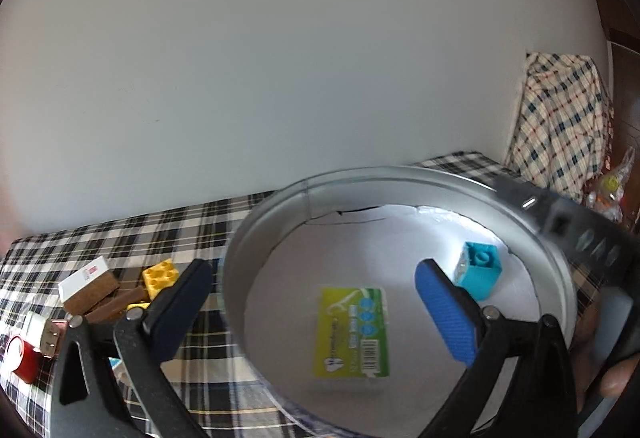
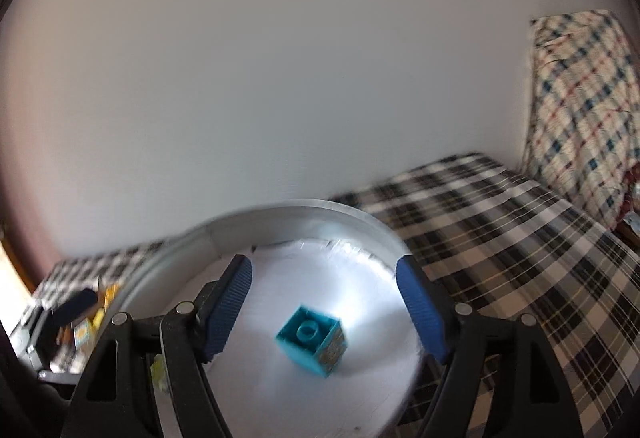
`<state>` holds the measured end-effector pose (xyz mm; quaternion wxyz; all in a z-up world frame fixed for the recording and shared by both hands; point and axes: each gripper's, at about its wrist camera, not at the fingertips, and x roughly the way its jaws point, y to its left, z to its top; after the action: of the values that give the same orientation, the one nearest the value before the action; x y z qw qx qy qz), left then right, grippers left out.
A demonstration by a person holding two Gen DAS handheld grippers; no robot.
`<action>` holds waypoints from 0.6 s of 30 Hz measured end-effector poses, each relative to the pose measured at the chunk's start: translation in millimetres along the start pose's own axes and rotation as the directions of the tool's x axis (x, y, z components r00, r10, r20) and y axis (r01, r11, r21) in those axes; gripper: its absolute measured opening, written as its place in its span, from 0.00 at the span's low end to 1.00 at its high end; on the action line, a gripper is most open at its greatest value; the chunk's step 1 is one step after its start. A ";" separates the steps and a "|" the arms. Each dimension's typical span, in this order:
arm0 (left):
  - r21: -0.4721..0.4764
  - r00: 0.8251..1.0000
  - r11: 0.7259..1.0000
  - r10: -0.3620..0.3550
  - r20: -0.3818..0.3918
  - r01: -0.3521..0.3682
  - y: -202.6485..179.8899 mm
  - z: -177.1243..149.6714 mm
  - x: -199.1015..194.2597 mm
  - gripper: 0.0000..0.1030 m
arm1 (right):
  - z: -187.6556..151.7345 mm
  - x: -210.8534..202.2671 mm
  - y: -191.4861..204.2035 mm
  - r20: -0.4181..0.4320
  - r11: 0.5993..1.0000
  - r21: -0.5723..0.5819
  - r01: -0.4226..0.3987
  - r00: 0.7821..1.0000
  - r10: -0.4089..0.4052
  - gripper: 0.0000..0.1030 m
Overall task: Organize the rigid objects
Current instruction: 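Withdraw both tools from the tin back toward the remaining objects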
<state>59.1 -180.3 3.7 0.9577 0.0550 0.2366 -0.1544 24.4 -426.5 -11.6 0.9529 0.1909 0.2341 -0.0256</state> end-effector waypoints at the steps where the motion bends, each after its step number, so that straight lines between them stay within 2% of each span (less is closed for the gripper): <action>1: -0.004 1.000 1.000 0.008 0.003 -0.008 2.0 -0.1 -0.2 1.00 | 2.0 -2.2 -2.9 0.019 1.000 0.014 0.007 1.000 -0.007 0.75; 3: -0.005 0.999 0.999 0.032 0.011 -0.032 5.3 -0.7 -1.3 1.00 | 4.2 -10.1 -10.5 0.083 0.998 0.052 0.045 0.995 -0.049 0.75; 7: 0.013 0.996 0.997 0.081 0.037 -0.081 9.3 -2.4 -4.7 1.00 | 5.2 -13.6 -14.6 0.133 0.994 0.077 0.084 0.987 -0.094 0.75; 13: -0.016 0.992 0.993 0.119 0.044 -0.118 22.9 -5.1 -7.6 1.00 | 2.1 -16.1 -2.3 0.180 0.989 0.004 0.146 0.973 -0.144 0.75; 18: -0.027 0.989 0.990 0.139 0.039 -0.138 39.0 -9.6 -13.2 1.00 | -0.2 -26.8 1.6 0.222 0.986 0.005 0.165 0.961 -0.162 0.75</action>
<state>56.3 -138.1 2.7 0.9714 0.0566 0.2143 -0.0855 0.7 -426.1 1.0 0.9690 0.1604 0.1413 -0.1236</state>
